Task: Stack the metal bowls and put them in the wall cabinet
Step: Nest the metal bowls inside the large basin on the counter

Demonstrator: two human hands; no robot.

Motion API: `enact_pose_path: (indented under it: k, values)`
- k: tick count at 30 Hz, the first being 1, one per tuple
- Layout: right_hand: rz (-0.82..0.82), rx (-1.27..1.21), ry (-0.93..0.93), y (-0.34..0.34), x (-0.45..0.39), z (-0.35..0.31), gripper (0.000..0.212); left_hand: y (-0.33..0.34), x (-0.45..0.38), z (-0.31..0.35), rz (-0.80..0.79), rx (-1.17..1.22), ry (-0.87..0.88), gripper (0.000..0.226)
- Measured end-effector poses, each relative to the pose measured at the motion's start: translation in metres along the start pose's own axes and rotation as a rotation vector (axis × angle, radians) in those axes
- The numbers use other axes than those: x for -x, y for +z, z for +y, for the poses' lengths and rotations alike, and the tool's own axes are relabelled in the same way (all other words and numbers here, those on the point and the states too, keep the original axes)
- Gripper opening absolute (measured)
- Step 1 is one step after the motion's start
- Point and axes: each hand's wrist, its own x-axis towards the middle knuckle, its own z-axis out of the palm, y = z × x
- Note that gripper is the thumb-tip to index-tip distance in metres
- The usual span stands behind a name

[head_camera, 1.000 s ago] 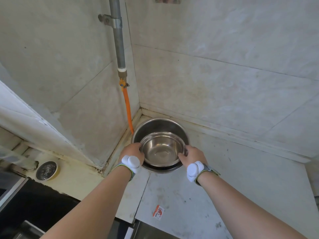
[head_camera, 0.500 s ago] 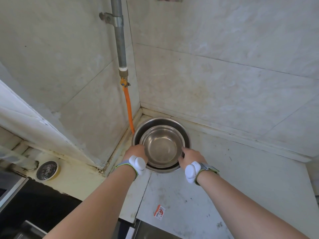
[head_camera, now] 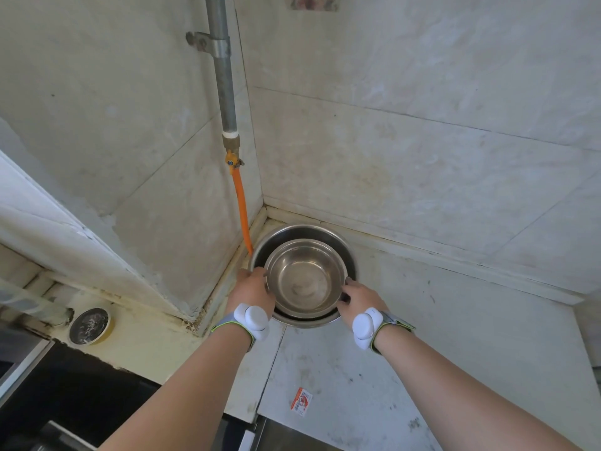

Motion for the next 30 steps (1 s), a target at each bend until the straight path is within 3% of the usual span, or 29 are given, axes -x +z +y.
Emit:
enact_pose_path:
  k: [4, 8, 12, 18, 30]
  values:
    - [0.129, -0.134, 0.071, -0.003, -0.001, 0.005, 0.020, -0.005, 0.000, -0.001, 0.056, 0.039, -0.054, 0.042]
    - [0.185, -0.257, 0.194, -0.003, -0.003, 0.008, 0.043, -0.012, 0.005, 0.001, 0.068, 0.086, -0.087, 0.051]
    - [0.089, -0.405, 0.304, 0.001, -0.006, 0.016, 0.069, -0.012, 0.010, 0.001, -0.009, 0.146, 0.000, 0.045]
    - [0.044, -0.483, 0.350, 0.002, 0.001, 0.023, 0.062, -0.011, 0.015, -0.001, 0.000, 0.180, -0.030, 0.049]
    - [0.142, -0.437, 0.440, -0.006, 0.055, 0.059, 0.044, 0.007, 0.035, 0.009, -0.103, 0.136, -0.016, 0.039]
